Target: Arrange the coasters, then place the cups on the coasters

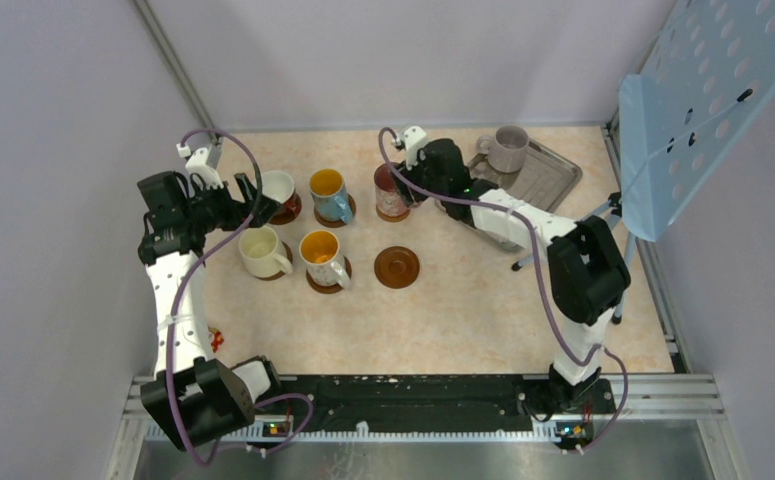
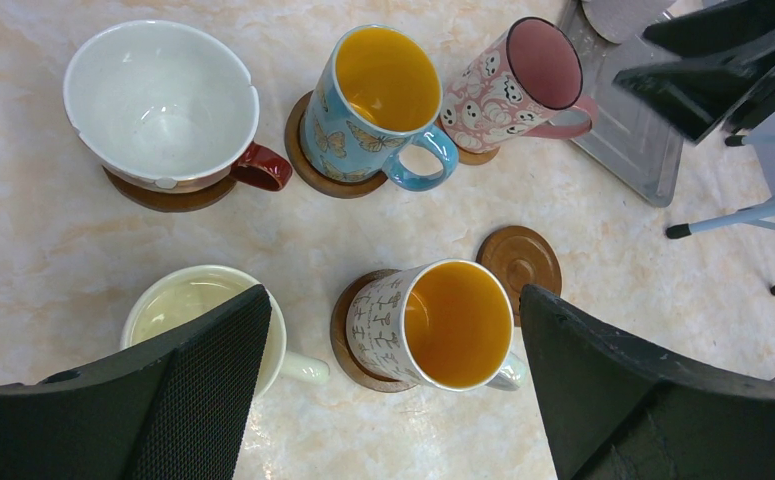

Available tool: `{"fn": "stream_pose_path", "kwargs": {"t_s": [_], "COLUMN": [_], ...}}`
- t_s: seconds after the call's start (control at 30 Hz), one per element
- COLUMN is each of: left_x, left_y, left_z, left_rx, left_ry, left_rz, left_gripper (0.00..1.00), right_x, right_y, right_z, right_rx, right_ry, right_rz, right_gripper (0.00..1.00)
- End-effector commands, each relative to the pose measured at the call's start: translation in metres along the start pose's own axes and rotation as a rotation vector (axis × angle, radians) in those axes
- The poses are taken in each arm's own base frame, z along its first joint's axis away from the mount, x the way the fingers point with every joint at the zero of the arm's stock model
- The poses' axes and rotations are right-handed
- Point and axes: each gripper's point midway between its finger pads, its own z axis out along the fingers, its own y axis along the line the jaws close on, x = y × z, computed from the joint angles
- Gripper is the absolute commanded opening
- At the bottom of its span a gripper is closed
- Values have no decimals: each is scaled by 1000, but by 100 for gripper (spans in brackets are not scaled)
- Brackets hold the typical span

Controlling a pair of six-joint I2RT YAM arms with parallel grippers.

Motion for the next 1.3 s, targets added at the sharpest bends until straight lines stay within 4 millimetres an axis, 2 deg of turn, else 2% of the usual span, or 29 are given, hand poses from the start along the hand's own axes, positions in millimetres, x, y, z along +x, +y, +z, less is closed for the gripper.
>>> {"fn": "stream_pose_path", "kwargs": {"t_s": [0.0, 0.17, 0.3, 0.43, 0.57, 0.73, 0.97, 1.27], "left_x": [-6, -6, -6, -4, -3, 0, 7, 1], "left_y": [0, 1, 1, 2, 2, 3, 6, 3], "left_z": [-1, -1, -1, -1, 0, 1, 2, 1], "left_rx": [4, 3, -1, -2, 6, 5, 1, 4], "left_ry": [-23, -24, -24, -23, -16, -12, -1, -9], "left_rz": [23, 22, 23, 22, 15, 14, 11, 16], "left_gripper": [99, 99, 99, 99, 99, 99, 99, 99], "right_x": [-49, -31, -27, -19, -11, -1, 10, 33], "right_y": [-66, -132, -166, -181, -194, -209, -232, -254], "right_z": [-26, -14, -1, 19, 40, 62, 78, 88], "right_rx": [187, 403, 486, 518, 554, 618, 706, 764], "right_ry": [-103, -9, 9, 28, 40, 66, 93, 156], "right_rz": [75, 79, 95, 83, 60, 35, -9, -65], "right_gripper": [62, 62, 62, 60, 49, 49, 50, 46]}}
